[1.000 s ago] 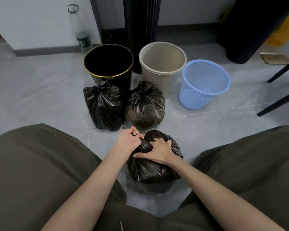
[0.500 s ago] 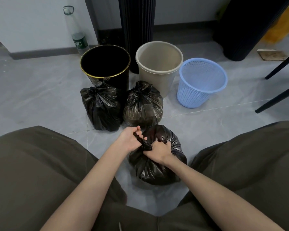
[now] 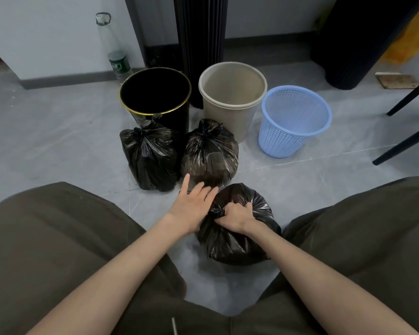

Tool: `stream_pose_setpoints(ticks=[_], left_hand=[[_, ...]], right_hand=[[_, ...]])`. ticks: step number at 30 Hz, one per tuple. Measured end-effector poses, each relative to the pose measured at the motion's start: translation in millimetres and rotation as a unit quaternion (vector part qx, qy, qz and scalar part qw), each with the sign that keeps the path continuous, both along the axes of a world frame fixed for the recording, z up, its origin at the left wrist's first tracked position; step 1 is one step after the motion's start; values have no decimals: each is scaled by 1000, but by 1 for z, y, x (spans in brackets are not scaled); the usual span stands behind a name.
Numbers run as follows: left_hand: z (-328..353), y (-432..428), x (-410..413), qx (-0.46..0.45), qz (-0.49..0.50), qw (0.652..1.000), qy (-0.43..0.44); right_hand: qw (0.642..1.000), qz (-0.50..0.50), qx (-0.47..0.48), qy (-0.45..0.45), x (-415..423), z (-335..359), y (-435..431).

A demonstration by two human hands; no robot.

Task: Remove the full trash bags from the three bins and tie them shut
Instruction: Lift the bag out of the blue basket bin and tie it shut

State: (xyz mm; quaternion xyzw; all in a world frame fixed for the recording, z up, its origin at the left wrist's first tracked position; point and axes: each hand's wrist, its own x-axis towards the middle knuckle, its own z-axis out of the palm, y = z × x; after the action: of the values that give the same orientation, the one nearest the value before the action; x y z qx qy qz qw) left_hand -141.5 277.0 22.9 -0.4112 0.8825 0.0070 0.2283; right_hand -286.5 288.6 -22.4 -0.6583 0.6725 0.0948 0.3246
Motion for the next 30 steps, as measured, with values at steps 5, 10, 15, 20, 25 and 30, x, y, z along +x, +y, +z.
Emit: stream_pose_setpoints(ticks=[5,10,15,20,25,30], left_hand=[[-6,-9,-2,118,97,988,15],[5,-17,2,547,344,712,276],[-15,-20,7,588,450,501,447],[-18,-15,-1,447,461,594,485],[-16,4,-2,-4,128,984,121],[-21,-1,-3,89,184,968,143]], right_hand=[[999,41,-13,-22,2,2,0],[994,105,-28,-31,2,3,-1],[997,54,-25,-58,-5,-3,-3],[997,-1,11,-80,-5,-5,-3],[999,14,3,-32,2,-6,0],[1000,16,-13,-8,-1,-6,0]])
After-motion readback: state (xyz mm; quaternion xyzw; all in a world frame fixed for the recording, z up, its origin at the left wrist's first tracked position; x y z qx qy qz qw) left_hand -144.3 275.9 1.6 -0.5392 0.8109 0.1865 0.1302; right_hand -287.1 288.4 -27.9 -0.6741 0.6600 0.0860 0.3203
